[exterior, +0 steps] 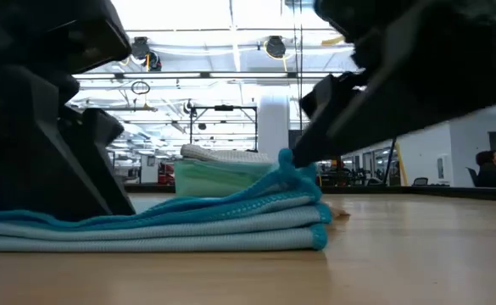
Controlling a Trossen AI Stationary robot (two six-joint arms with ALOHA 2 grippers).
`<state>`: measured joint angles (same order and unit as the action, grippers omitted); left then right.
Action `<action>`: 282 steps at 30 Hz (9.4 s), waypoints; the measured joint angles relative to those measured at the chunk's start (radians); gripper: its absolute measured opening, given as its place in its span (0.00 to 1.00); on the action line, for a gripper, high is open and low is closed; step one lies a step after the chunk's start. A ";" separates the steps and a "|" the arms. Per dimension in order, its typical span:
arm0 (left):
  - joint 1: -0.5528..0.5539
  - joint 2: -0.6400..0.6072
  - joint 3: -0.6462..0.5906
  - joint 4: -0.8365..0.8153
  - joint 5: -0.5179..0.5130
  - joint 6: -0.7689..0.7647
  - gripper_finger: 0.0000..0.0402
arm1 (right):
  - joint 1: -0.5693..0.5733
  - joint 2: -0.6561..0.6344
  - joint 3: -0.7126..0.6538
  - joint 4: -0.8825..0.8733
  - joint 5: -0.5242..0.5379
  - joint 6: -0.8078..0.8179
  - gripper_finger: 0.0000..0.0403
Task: Fold microfiber towels
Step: Stack the folded blue microfiber cloth on top of the folded gray microfiber cloth into the green bin
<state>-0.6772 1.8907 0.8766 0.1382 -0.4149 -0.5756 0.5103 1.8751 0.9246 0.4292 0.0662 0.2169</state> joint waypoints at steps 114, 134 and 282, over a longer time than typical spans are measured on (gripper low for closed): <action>0.242 -0.106 0.438 -0.840 0.096 -0.004 0.85 | -0.177 -0.028 -0.016 0.121 0.249 0.028 0.02; 0.172 -0.664 0.110 -1.108 -0.535 -0.240 0.60 | -0.731 -0.264 0.052 -0.079 -0.138 0.018 0.02; 1.289 -1.092 -0.334 -0.029 0.547 0.515 0.57 | -1.146 0.497 1.059 -0.063 -0.925 0.478 0.03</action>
<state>0.6117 0.7986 0.5430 0.1093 0.1319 -0.0604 -0.6356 2.3718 1.9831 0.3658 -0.8586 0.6952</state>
